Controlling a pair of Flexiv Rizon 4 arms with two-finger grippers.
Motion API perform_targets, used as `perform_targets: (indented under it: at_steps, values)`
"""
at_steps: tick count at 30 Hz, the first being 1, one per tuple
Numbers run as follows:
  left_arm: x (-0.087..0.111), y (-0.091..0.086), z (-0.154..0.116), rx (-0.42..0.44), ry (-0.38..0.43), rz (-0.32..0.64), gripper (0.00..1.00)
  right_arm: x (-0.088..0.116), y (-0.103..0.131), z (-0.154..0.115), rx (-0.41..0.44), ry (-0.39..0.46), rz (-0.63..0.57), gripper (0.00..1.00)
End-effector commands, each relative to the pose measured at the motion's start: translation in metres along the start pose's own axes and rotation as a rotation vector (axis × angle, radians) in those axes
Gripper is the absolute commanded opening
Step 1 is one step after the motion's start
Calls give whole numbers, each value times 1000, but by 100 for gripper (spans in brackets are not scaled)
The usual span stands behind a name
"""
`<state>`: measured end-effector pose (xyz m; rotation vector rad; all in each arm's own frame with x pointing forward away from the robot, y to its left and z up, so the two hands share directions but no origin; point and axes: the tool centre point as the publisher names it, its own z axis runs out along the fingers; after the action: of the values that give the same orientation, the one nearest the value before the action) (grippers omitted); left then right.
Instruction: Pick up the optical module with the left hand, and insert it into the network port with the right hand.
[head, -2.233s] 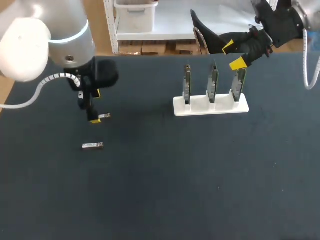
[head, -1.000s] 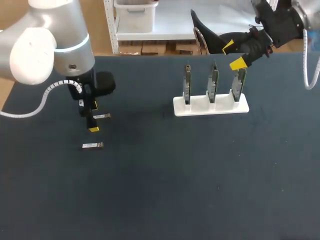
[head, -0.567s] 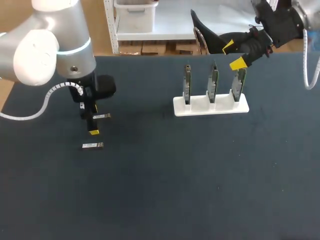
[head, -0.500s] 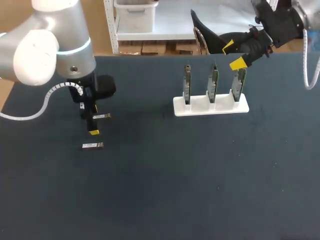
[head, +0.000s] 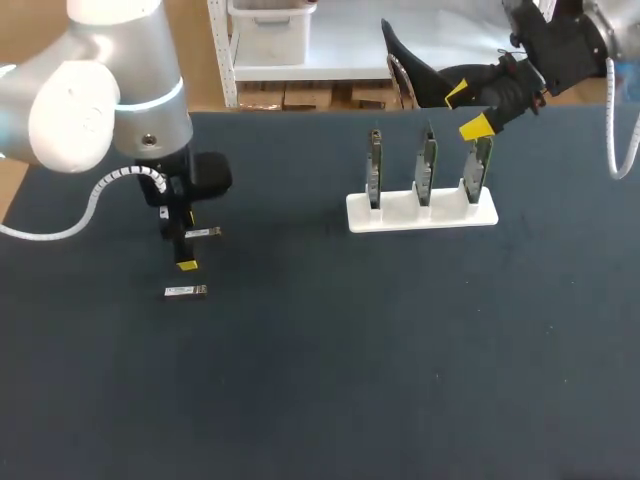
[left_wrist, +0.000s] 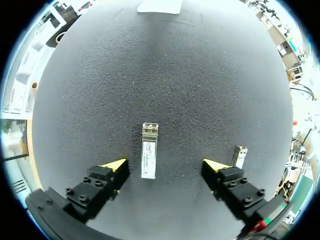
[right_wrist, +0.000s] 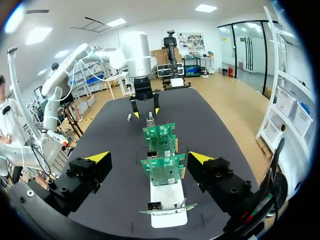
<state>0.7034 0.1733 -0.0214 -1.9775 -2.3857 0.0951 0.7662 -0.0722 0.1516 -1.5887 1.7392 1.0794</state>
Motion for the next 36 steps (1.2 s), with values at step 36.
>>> perform_targets:
  at_steps: [36]
  values:
    - [-28, 39, -46, -238, -92, -34, 0, 0, 1, 0, 3, 1, 0, 100]
